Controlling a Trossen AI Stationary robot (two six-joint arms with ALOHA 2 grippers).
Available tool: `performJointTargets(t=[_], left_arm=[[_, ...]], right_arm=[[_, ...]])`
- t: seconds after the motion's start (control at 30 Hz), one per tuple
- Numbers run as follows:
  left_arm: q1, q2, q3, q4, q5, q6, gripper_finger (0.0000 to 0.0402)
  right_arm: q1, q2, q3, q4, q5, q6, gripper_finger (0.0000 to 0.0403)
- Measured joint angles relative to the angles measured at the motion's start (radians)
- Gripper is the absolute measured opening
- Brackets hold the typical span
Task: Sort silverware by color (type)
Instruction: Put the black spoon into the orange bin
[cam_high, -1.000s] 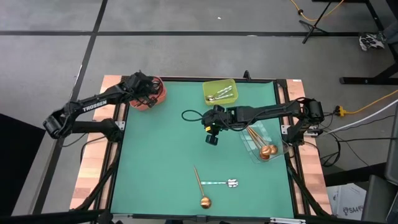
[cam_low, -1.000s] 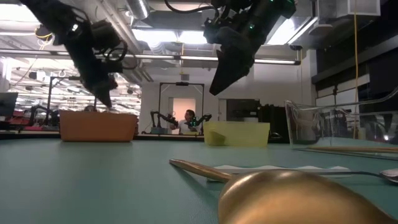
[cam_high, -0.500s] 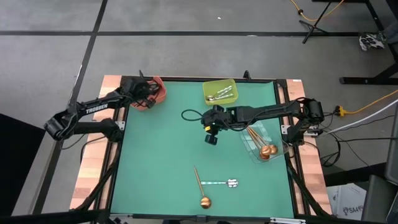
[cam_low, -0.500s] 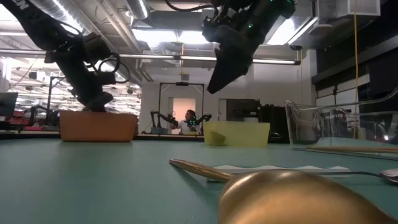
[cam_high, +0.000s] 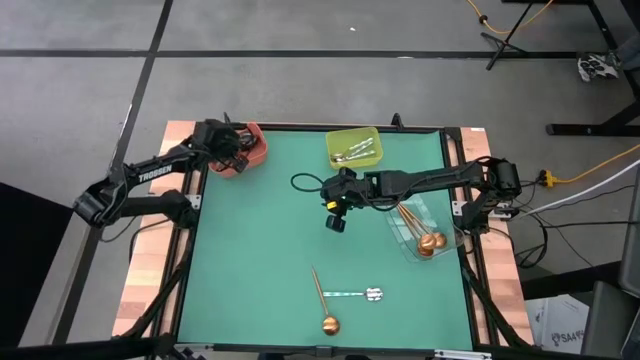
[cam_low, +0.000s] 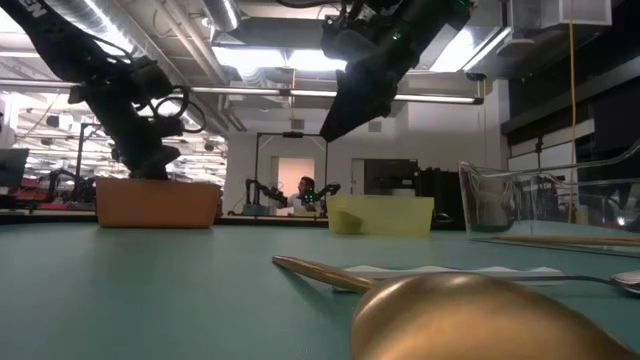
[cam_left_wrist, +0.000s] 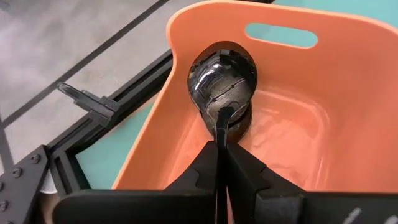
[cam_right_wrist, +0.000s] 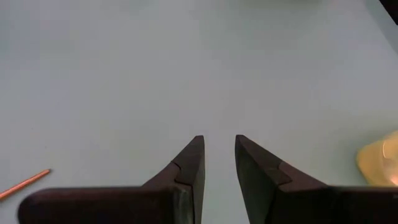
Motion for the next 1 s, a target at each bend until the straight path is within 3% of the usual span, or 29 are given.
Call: performJointTargets(t=[0.3,1.0], left_arm=[[0.029,0.052,0.000,0.000,0.062,0.009,0.0012],[0.029,0.081,0.000,0.005,0.064,0.027,0.0012]], right_arm=[[0.000,0.000,0.000,0.000,0.000,0.000,0.0081],[0.000,0.000,0.000,0.000,0.000,-0.001,0.0081]])
